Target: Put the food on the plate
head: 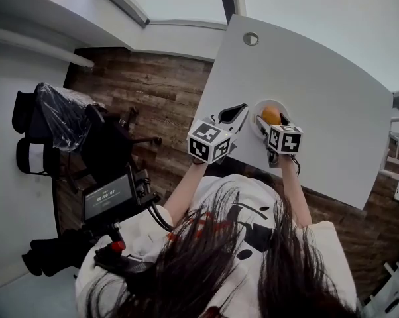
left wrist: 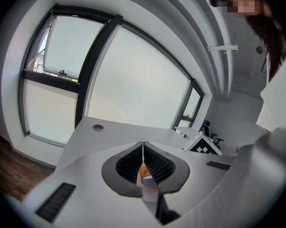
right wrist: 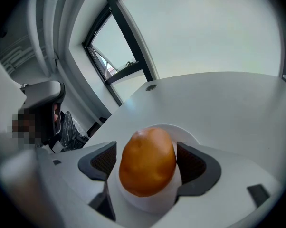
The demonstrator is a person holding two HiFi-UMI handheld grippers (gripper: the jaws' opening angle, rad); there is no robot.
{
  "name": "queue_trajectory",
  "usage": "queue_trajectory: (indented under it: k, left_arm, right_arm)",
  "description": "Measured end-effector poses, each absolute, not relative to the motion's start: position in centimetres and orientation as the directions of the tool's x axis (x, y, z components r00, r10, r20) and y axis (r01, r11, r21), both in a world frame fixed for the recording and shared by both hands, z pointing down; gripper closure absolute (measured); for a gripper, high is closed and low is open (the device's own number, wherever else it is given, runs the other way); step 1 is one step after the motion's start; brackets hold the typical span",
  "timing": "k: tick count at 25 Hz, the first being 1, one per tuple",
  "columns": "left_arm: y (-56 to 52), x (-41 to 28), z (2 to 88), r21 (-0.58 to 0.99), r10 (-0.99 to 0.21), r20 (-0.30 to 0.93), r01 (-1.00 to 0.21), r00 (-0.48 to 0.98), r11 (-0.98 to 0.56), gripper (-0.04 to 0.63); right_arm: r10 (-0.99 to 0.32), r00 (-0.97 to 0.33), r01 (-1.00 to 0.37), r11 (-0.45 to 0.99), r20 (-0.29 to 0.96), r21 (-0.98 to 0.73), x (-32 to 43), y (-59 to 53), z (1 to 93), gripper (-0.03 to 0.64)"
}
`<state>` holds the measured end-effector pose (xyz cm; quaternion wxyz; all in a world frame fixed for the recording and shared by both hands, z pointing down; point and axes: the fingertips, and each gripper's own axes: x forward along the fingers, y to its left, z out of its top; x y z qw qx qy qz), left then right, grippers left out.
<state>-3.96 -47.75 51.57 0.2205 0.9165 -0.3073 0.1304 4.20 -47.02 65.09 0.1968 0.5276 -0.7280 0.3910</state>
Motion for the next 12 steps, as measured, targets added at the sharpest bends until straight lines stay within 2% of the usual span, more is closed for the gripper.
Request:
queue_trajectory:
  k: [6,12]
  left_arm:
    - [-48.0,-4.1,51.5,0.321,-0.513,0.375,-0.627,0.772,-0.710,0.589]
    - [-48.0,-4.3,51.7,0.323,-0.519,0.379,-0.635,0.766,-0.702,0.589]
  right_arm:
    - [-0.634,-0.372,-0.917,0.140,0.678,-0.373,4.1,-47.7,63.9,0.235]
    - [-0.682,-0.419,-0.885,0.159,0.600,-0.437,3.7,-47.9,60.5,0.235]
